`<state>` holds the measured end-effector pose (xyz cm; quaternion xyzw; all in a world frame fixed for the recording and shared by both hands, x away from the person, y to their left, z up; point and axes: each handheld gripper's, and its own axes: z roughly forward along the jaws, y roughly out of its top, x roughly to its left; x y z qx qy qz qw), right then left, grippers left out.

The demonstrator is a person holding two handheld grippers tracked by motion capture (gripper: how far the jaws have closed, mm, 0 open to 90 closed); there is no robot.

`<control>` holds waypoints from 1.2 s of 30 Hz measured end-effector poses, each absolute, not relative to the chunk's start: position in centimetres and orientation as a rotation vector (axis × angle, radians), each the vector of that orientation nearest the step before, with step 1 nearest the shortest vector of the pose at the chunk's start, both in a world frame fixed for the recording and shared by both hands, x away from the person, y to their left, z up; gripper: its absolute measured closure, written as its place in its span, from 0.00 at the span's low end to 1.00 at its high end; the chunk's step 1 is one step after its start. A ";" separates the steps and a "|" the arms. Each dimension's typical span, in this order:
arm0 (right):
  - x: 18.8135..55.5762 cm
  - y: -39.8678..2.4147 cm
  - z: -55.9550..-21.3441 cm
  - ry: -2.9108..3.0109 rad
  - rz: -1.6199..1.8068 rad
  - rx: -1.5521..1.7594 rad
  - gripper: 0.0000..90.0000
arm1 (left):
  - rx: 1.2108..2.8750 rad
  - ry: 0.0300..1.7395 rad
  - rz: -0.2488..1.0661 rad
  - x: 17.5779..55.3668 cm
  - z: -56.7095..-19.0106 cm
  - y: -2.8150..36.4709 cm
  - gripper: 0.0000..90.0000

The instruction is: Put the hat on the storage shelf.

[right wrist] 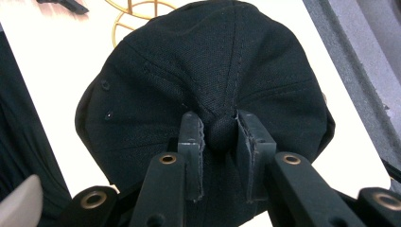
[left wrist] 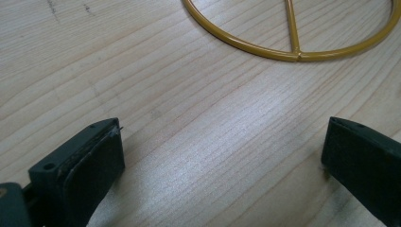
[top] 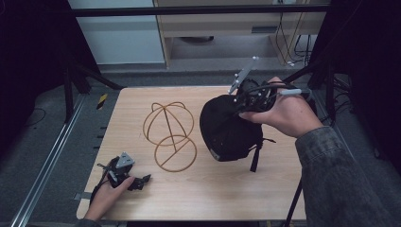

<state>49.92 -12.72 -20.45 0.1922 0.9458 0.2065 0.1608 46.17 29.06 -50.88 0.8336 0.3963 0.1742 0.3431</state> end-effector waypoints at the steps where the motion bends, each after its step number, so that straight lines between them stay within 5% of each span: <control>1: 49.9 -12.7 -20.4 2.702 0.591 0.549 0.82 | 2.167 1.030 0.454 46.2 -50.9 29.1 0.00; 36: 48.4 -8.7 -16.3 2.656 0.635 0.428 0.82 | 2.165 1.031 0.457 46.2 -50.9 29.1 0.00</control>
